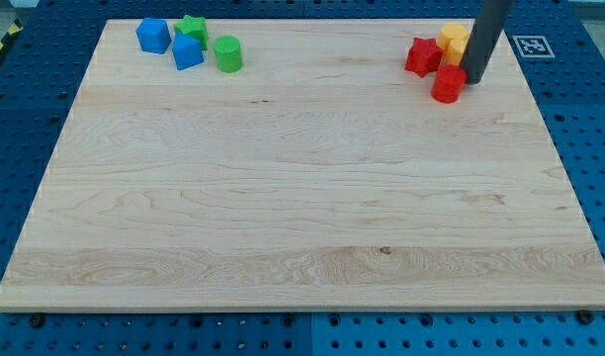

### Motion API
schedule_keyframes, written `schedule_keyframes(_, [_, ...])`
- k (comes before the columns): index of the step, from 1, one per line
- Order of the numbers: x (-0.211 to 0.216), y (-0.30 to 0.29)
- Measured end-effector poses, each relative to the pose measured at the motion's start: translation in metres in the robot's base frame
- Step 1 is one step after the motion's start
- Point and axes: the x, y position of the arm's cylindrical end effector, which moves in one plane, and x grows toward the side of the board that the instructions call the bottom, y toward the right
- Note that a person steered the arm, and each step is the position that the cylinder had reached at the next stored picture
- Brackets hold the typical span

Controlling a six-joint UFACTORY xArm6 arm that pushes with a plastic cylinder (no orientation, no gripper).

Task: Move the red circle bottom left to the red star

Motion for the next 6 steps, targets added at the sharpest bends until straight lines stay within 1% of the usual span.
schedule_keyframes(1, [0.003,-0.027])
schedule_keyframes(2, [0.015,-0.052])
schedule_keyframes(6, [0.09,-0.178])
